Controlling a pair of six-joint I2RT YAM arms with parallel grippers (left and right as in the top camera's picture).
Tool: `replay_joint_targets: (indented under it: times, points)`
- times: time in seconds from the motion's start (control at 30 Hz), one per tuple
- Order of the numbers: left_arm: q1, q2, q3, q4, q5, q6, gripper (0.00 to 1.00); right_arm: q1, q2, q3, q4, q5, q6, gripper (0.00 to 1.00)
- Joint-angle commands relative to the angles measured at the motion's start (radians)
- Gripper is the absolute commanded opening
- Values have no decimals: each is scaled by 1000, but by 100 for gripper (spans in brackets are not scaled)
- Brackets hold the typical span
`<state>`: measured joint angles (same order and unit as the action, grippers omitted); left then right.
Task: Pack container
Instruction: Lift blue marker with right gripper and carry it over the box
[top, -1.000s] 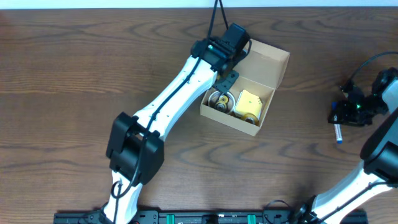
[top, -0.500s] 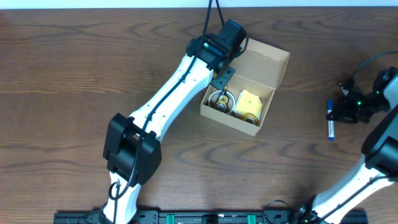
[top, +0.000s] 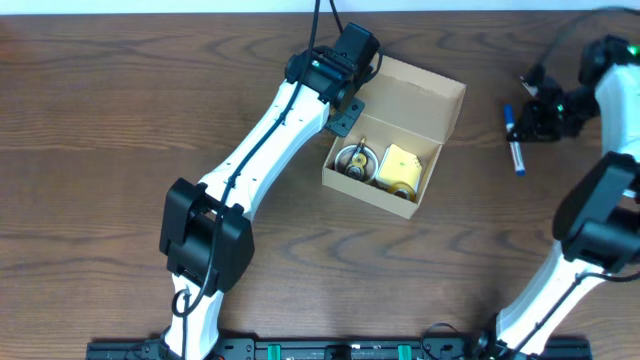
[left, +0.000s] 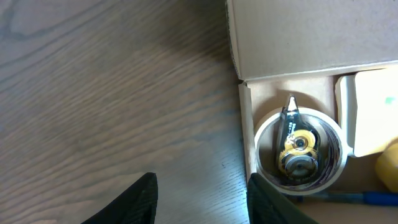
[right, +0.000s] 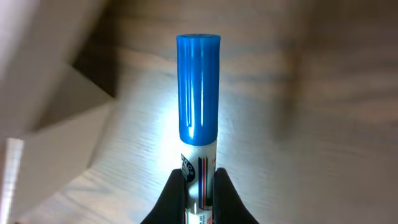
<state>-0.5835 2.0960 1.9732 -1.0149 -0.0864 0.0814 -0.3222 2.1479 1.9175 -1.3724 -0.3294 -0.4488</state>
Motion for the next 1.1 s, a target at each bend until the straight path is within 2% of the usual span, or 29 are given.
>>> replay_joint_targets:
  times: [0.0, 0.23, 0.33, 0.5, 0.73, 0.87, 1.07]
  points:
    - [9, -29, 10, -5, 0, -7, 47, 65, -10, 149, -50, -9, 6, 1]
    - [9, -28, 10, -6, 0, -8, 48, 286, -79, 400, -106, 206, 7, 1]
    - [10, -28, 10, -5, -3, -19, 48, 384, -91, 413, -122, 290, 7, 1]
    - [16, -28, 10, -8, -29, -37, 48, 499, -91, 409, -153, 296, 7, 1]
    - [137, -28, -19, -2, -23, -64, 49, 553, -91, 388, -203, 295, 45, 1]
    - [212, -28, -19, 2, 66, -71, 48, 553, -91, 384, -196, 277, 45, 2]
    - [261, -28, -20, 27, -21, -67, 59, 581, -91, 321, -209, 220, 35, 1]
